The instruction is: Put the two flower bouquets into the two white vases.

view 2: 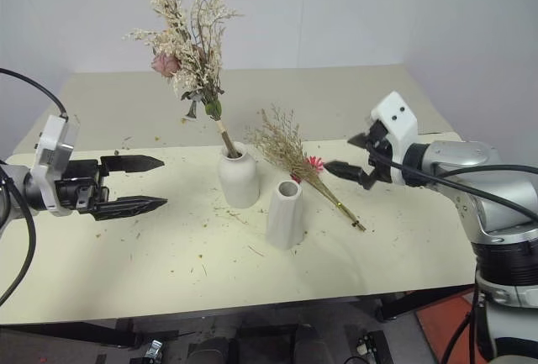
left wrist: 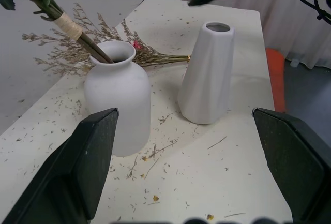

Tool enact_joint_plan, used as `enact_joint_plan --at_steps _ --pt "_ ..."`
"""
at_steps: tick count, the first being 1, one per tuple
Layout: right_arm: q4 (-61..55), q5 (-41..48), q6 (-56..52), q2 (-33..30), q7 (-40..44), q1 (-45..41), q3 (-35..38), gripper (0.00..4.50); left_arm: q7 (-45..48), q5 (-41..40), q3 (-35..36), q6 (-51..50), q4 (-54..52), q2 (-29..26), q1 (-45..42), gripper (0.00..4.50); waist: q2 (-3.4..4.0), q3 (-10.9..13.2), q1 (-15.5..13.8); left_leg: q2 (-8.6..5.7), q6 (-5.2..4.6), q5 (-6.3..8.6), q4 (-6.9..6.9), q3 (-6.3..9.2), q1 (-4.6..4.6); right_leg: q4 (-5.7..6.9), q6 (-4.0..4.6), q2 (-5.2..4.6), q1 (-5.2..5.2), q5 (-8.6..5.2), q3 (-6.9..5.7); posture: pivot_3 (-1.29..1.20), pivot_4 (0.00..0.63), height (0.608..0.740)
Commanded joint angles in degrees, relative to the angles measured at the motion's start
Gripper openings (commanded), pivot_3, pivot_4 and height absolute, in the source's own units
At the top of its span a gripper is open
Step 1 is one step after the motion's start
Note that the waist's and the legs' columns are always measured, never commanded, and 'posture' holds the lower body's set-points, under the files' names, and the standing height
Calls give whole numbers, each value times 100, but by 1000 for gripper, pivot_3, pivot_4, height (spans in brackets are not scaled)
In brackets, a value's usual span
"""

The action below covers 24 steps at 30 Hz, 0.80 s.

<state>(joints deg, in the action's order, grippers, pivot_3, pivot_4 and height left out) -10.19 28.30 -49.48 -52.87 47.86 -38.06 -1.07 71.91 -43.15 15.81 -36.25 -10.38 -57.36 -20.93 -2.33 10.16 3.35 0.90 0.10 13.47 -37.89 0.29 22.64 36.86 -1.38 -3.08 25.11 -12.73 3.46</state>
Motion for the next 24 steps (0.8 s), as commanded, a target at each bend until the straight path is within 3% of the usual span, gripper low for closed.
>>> enact_joint_plan --at_steps 1,13,22,24 --pt "178 -203 93 -218 415 -132 -237 4471 68 5 3 138 8 2 -190 4500 -1 1 -5 0 0 0 -1 0 0 0 -5 0 -1 -3 0 0 150 740" --pt "2070 -1268 -295 704 1098 -1687 -1961 4471 37 22 3 190 -51 81 -177 4500 -2 2 18 0 -1 -1 -2 -1 3 1 17 0 4 12 4 0 150 740" --pt "3549 -2320 400 1545 1135 -2036 -2716 4471 -182 -114 228 121 -375 89 133 4500 -2 2 -30 -6 -1 -1 -3 -1 18 -1 16 -9 12 14 -1 0 150 740" --pt "3872 -2471 593 1692 1069 -2078 -2688 4085 -213 -125 262 114 -400 80 173 4500 -8 -2 -20 -4 -1 -1 -5 -1 11 0 14 -8 6 18 -1 0 150 740"
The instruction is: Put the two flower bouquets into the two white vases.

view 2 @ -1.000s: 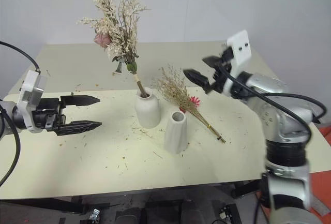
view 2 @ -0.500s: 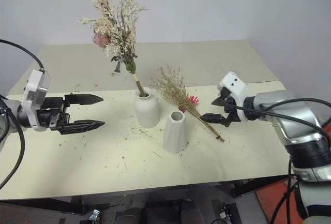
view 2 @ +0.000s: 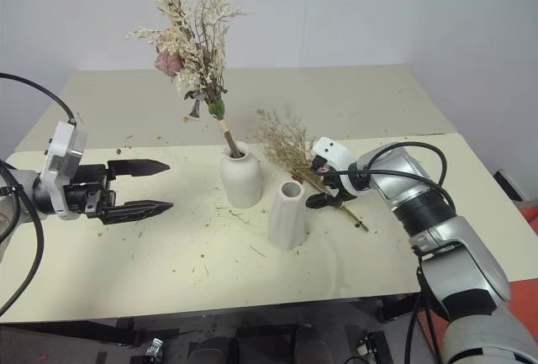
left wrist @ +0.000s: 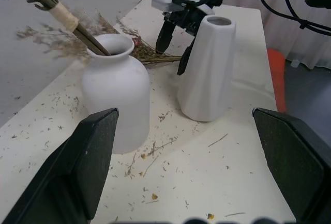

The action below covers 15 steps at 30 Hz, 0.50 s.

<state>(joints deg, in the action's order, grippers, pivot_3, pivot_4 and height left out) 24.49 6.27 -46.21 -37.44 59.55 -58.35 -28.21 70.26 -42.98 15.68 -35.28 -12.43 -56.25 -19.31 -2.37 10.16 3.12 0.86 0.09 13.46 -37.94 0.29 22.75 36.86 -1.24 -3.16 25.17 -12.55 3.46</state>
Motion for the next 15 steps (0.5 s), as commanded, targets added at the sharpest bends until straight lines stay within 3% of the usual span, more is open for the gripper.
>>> enact_joint_plan --at_steps 1,7,12,15 --pt "550 -337 337 222 -158 -77 59 3867 -57 -147 287 12 -202 -32 19 4500 -4 -2 8 1 0 0 0 0 -7 1 0 2 -6 1 0 0 150 740" --pt "984 -508 382 501 -488 -171 470 1702 -67 -134 289 8 -176 -29 -3 4500 -4 -2 51 7 1 0 0 0 -72 1 0 9 -67 0 1 0 150 740" --pt "713 -525 225 471 -656 -7 795 5 -12 -92 178 46 -68 -20 -137 4500 -3 -2 63 6 1 0 0 0 -69 -3 -1 8 -69 0 1 0 150 740" --pt "535 -531 123 453 -780 52 984 5 29 -66 125 63 -12 -12 -205 4500 -3 -2 60 4 1 0 0 1 -65 -4 -1 6 -67 0 1 0 150 740"
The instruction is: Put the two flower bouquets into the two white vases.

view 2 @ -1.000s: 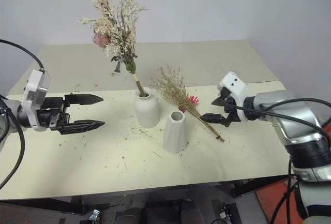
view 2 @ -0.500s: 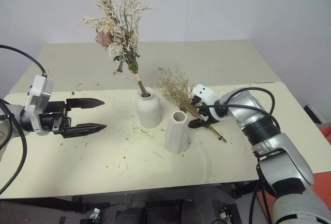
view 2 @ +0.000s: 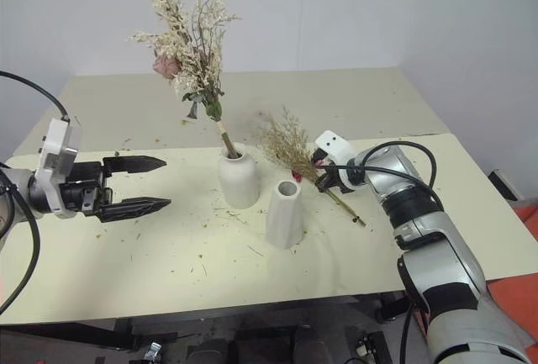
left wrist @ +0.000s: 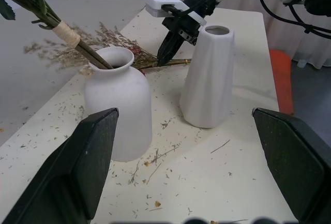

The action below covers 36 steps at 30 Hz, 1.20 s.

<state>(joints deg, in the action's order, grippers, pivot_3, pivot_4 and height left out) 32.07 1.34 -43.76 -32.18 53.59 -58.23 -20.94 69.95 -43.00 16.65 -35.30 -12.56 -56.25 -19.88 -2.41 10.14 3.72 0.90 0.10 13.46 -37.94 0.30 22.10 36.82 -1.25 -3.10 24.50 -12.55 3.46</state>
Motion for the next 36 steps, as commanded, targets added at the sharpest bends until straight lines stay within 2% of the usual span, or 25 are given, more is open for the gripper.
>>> enact_joint_plan --at_steps 1,8,14,19,26,31,36 --pt "-313 -21 -173 -95 -233 51 349 5 78 -53 1 69 24 -6 -181 4500 0 0 -1 -2 0 0 0 0 0 0 0 -1 0 0 0 0 150 740" --pt "-896 243 -471 -173 -764 41 1304 5 256 -3 -169 100 235 -11 -409 4500 1 2 -10 -3 0 0 0 1 20 0 0 -2 20 0 0 0 150 740" --pt "-2194 1176 258 275 -1851 271 3326 5 577 24 -290 80 482 -115 -639 4500 1 2 -17 -1 0 0 1 0 66 16 1 -1 72 2 1 0 150 740" --pt "-3519 2389 -302 786 -2330 280 4381 5 771 -213 -146 -121 510 -205 -771 4500 2 3 -6 0 0 0 3 1 73 19 1 -1 80 3 1 0 150 740" --pt "-5080 3711 -920 1249 -2866 724 4600 5 910 -501 123 -389 232 -441 -604 4500 3 3 -6 -1 0 0 3 2 70 18 -1 -4 75 3 0 0 150 740" --pt "-5912 4304 -934 1431 -3146 1258 4408 5 862 -658 385 -568 -8 -582 -334 4500 4 4 -4 1 0 0 3 2 68 21 -1 -2 76 3 0 0 150 740" --pt "-6468 4534 -646 1495 -3253 1611 4036 5 768 -693 460 -618 -66 -617 -214 4500 4 4 -4 0 0 0 2 1 65 21 -2 -2 73 2 0 0 150 740"
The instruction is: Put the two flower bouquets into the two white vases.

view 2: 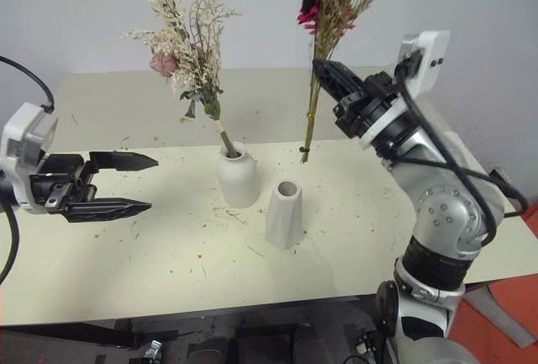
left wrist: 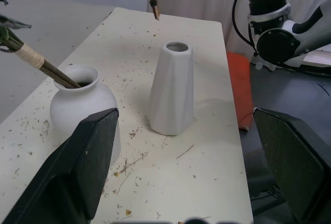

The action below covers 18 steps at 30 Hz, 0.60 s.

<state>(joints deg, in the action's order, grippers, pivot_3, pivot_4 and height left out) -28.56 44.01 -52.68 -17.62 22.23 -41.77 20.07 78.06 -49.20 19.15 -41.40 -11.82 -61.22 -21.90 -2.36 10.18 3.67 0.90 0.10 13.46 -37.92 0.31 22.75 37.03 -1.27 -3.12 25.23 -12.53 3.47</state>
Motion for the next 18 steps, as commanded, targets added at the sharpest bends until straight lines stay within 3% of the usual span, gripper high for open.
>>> enact_joint_plan --at_steps 1,18 --pt "-456 325 263 67 -153 4 -101 5 -56 -77 205 -11 -146 -118 -13 4500 0 0 3 0 0 0 0 0 0 0 0 0 0 0 0 0 150 740" --pt "-615 233 870 -209 -190 843 -705 5 -85 -23 55 28 -114 -120 -79 4500 0 0 -13 0 0 0 0 -1 -4 -2 0 2 -4 -1 2 0 150 740"
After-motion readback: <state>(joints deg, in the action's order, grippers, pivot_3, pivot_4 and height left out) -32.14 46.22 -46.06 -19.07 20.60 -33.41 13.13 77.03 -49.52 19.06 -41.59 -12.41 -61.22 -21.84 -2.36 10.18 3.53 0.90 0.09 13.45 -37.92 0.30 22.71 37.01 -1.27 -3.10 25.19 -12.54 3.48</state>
